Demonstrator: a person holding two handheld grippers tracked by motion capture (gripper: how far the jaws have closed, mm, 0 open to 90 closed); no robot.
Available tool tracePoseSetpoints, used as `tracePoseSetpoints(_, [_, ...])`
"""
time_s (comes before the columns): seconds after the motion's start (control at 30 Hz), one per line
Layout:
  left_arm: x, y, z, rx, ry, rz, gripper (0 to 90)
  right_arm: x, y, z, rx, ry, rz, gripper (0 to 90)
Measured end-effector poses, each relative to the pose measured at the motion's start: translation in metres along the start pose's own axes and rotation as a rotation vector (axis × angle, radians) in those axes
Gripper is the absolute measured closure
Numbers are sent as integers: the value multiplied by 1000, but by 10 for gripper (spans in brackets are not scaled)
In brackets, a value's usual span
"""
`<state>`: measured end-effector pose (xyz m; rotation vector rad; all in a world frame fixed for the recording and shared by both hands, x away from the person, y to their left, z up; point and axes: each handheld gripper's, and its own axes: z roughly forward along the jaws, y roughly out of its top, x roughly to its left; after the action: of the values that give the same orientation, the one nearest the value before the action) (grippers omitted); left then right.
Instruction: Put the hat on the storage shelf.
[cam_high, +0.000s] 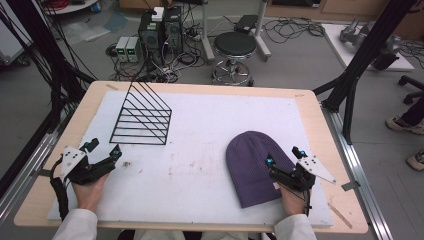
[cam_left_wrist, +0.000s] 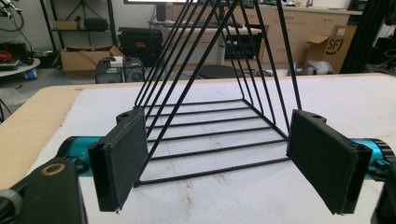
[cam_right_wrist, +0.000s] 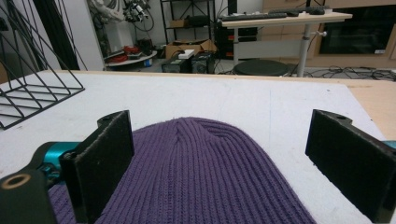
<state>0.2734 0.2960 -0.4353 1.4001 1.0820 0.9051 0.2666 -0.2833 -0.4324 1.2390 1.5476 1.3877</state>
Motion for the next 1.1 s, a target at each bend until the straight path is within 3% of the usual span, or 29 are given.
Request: tracePoseSetpoints(1.1, [0,0,0,-1,1,-5,203,0,0,0,-1,-8,10,71])
